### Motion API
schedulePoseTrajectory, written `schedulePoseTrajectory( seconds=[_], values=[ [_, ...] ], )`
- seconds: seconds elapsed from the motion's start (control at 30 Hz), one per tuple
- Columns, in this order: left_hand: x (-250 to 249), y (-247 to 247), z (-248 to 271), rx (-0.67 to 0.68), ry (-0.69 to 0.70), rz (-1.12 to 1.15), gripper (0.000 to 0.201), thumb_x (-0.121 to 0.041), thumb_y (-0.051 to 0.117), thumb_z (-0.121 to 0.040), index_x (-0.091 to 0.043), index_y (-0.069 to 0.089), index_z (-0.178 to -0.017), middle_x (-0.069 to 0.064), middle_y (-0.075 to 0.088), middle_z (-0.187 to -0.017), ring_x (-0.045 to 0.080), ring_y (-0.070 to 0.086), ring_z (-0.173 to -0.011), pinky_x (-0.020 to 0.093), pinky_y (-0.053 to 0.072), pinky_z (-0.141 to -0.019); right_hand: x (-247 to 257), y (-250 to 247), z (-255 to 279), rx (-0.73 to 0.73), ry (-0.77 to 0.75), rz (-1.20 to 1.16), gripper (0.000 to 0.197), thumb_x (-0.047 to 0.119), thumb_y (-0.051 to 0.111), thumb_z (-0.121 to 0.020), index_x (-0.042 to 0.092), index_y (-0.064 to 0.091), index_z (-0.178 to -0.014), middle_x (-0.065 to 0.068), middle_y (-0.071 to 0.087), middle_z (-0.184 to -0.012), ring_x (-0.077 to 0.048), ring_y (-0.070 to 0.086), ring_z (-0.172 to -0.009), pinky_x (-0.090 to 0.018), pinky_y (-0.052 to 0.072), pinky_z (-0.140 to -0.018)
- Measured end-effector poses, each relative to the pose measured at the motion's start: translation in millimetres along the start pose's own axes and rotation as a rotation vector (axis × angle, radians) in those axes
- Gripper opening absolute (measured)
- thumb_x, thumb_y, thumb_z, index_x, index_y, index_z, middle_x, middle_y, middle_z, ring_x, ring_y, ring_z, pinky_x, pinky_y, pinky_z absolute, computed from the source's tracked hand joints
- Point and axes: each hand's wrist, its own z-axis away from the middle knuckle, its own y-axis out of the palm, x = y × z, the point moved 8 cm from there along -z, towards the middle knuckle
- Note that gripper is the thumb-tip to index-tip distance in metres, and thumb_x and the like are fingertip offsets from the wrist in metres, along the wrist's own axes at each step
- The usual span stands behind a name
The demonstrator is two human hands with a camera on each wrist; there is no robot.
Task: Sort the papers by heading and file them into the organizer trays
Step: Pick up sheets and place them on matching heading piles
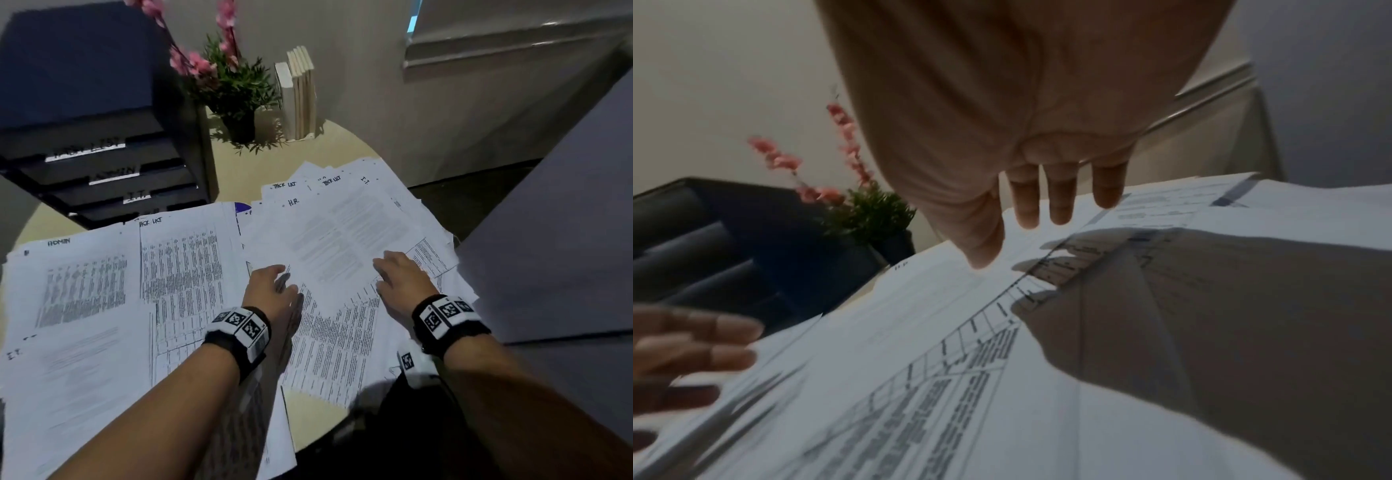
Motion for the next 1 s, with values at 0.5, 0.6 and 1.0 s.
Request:
schedulePoseTrajectory(
  seconds=[0.5, 0.6, 1.0],
  values=[
    [-16.2, -29.2, -78.7, -0.256, -0.098, -0.165, 0.068, -0.028, 0.067, -0.089, -0.02, 0.036, -0.149, 0.013, 0.024, -0.156, 0.032, 0.036, -0.139, 0.041, 0.033, -0.113, 18.8, 27.3, -10.8, 0.355, -0.304, 0.127, 0.035, 0.027, 0.038, -0.104, 0.029, 0.055, -0.134, 0.018, 0.016, -0.161, -0.008, 0.006, -0.151, -0.059, 0.007, -0.118],
    [-21.1, -27.7, -87.2, -0.17, -0.028, -0.26, 0.074, -0.025, 0.073, -0.085, -0.018, 0.036, -0.149, 0.014, 0.036, -0.151, 0.03, 0.041, -0.135, 0.037, 0.037, -0.107, 15.0, 19.6, -16.9, 0.305, -0.289, 0.034, 0.032, 0.026, 0.041, -0.103, 0.025, 0.065, -0.124, 0.018, 0.034, -0.154, -0.007, 0.025, -0.146, -0.044, 0.018, -0.12],
    [-2.0, -1.0, -21.5, -0.04, -0.126, -0.088, 0.018, -0.011, 0.068, -0.075, -0.011, 0.059, -0.09, 0.002, 0.062, -0.078, 0.023, 0.06, -0.075, 0.025, 0.044, -0.06, -35.8, -35.8, -61.5, -0.129, 0.259, -0.062, 0.052, 0.039, 0.057, -0.092, 0.021, 0.044, -0.14, -0.014, 0.038, -0.138, -0.037, 0.039, -0.126, -0.045, 0.039, -0.101]
  ],
)
